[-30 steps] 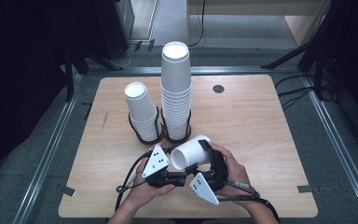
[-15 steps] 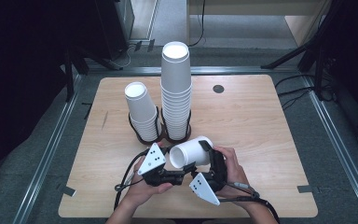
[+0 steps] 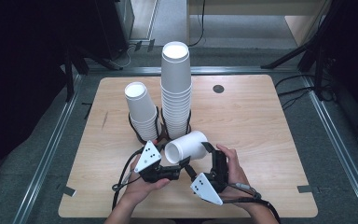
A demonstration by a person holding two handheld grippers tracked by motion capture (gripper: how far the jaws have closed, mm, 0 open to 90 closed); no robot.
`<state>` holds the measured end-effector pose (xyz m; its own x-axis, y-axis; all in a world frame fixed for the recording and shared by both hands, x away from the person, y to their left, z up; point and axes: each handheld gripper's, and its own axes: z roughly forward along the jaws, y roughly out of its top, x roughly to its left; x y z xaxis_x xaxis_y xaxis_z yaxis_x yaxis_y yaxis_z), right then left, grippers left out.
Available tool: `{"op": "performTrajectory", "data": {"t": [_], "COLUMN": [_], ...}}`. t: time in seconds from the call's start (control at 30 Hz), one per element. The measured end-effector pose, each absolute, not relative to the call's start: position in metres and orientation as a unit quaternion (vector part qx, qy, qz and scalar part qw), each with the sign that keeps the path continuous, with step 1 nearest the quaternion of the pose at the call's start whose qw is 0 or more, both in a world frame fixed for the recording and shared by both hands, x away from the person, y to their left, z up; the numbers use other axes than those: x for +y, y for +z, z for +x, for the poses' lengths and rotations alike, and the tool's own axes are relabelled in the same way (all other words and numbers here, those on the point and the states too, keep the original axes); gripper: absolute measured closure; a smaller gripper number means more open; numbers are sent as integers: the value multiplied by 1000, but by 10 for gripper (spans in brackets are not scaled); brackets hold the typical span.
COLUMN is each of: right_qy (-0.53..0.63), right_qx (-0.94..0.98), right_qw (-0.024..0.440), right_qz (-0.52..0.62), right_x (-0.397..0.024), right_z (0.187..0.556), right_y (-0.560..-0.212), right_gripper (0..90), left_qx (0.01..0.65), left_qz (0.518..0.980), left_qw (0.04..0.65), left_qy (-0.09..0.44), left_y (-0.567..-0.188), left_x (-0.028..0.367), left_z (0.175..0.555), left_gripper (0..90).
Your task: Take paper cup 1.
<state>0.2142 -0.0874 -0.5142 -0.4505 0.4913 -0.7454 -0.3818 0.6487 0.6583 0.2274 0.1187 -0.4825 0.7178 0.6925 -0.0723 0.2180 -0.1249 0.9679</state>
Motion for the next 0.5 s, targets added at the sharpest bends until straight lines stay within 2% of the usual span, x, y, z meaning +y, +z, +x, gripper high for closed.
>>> {"op": "performTrajectory", "data": {"t": [0.17, 0.5], "right_qy": [432, 488], "right_qx": [745, 735], "right_qw": [505, 441], "right_qz": [62, 166], "right_x": [-93, -112], "right_z": [214, 214], "right_y": [-509, -499], "right_gripper": [0, 0], "left_qx": [322, 329], "left_qz": [713, 698], "left_qw": [587, 600], "left_qy": [209, 210], "left_y": [-483, -486], "left_x": [121, 125], "left_z": [229, 230], "left_gripper": [234, 233]}}
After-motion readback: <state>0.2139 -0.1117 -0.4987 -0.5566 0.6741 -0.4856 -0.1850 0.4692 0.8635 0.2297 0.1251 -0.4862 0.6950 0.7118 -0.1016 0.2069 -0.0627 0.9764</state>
